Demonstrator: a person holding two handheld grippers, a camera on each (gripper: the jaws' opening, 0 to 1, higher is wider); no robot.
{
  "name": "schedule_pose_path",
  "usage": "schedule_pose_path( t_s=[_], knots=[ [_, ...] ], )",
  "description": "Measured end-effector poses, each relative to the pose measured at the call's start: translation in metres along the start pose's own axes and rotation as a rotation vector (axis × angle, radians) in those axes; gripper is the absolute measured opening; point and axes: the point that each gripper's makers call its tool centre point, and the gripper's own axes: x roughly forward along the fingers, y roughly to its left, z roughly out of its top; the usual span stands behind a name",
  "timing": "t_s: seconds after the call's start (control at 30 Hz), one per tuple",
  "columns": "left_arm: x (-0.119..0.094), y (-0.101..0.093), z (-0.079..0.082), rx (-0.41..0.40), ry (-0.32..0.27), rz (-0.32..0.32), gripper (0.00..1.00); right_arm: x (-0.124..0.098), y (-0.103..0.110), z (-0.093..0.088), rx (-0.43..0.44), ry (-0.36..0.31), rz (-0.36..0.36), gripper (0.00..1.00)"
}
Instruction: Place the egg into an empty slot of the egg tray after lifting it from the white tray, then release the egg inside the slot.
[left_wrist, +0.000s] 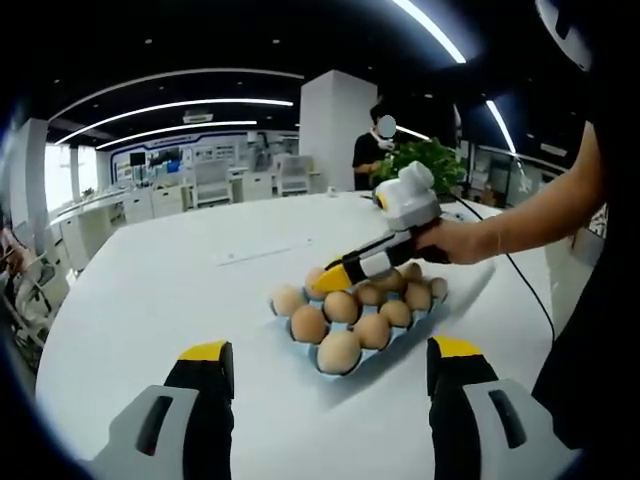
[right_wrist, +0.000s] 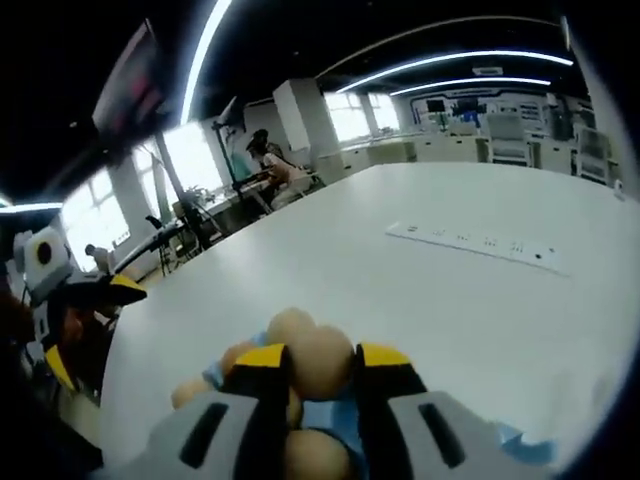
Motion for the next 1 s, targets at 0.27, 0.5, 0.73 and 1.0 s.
schedule_pose_path(
  t_s=[0.27, 0.5, 0.73, 1.0],
  knots=[
    [0.0, -0.002, 0.0, 0.004, 0.002, -0.003, 0.8, -0.003, 0.001, -0.001, -0.004, 0.016, 0.004, 0.23],
    [-0.001, -0.003, 0.002, 0.005, -0.003, -0.003, 0.8, -0.004, 0.0, -0.001, -0.014, 0.011, 0.0, 0.23],
    [-0.002, -0.004, 0.003, 0.008, -0.003, -0.003, 0.8, -0.017, 0.002, 0.003, -0.084, -0.032, -0.02, 0.23],
    [0.0, -0.007, 0.005, 0.014, -0.008, -0.009, 0.8, -0.045, -0.015, 0.017, -0.008, -0.128, -0.071, 0.23]
  ],
)
